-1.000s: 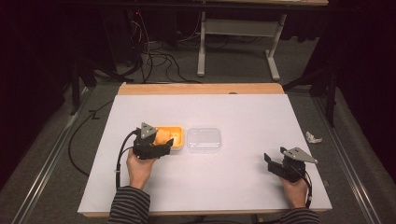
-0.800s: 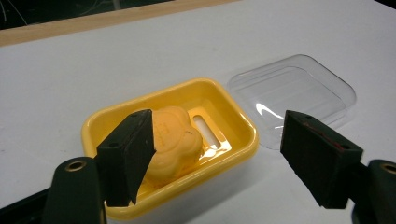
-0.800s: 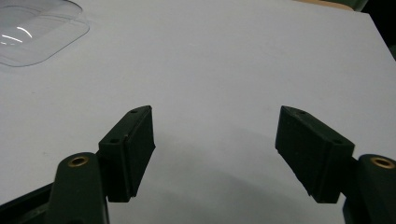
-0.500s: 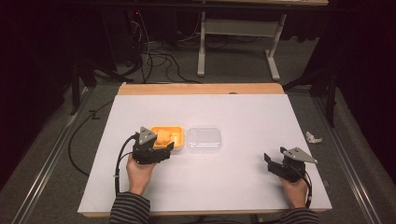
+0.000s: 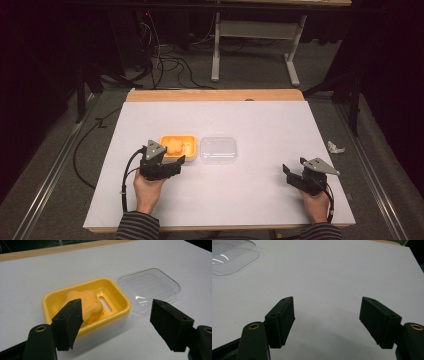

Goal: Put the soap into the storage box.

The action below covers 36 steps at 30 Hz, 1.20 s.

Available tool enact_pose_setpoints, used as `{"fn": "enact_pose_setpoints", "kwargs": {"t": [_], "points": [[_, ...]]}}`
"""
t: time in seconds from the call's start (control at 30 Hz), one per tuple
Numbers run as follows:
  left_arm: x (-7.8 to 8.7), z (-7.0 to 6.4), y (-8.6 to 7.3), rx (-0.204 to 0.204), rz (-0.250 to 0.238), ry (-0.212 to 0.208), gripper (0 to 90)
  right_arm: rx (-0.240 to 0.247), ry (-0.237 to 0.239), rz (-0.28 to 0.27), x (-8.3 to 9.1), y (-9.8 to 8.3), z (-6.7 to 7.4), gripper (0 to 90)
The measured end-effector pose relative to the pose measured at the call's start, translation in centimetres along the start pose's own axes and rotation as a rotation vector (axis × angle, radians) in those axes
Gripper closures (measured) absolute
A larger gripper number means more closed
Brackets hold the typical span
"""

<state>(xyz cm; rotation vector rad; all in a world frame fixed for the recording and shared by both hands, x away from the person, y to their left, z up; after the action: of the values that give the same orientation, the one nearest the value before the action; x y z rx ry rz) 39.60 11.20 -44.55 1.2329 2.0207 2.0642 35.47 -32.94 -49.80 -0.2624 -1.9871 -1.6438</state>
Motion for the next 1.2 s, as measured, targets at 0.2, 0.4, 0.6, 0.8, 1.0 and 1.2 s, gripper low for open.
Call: {"fn": "enact_pose_setpoints", "kwargs": {"t": [0.2,0.4,0.6,0.8,1.0,1.2], "points": [[0.5,0.0,-0.1,0.006,-0.013,-0.001,26.2,0.003,-0.001,0.003,0.0,0.0,0.0,28.8],[0.8,-0.2,-0.4,-0.009,-0.01,0.0,26.1,0.004,-0.002,0.001,0.0,0.0,0.0,28.7],[0.8,-0.7,-0.7,-0.013,-0.015,-0.013,26.1,0.003,-0.003,0.004,0.0,0.0,0.1,28.7],[0.8,-1.0,-0.9,-0.018,-0.017,-0.016,26.0,0.003,-0.003,0.004,0.0,0.0,0.1,28.7],[0.8,-1.5,-1.1,-0.022,-0.014,-0.028,26.0,0.004,-0.002,0.003,0.0,0.0,0.0,28.8],[0.6,-1.8,-1.5,-0.016,-0.005,-0.051,25.7,0.003,-0.002,0.004,0.0,0.0,0.1,28.8]]}}
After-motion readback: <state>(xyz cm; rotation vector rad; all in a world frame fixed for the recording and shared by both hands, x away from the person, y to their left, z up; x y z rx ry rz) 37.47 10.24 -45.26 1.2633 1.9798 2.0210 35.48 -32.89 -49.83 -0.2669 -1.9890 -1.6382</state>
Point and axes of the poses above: each handheld gripper's, and its own axes: x roughly backward along the jaws, y roughly out of its top, z roughly to its left, the point moved 4 cm from there along -x, roughly forward along the jaws, and after that the axes turned 3 degrees about x, right-handed, at the moved point
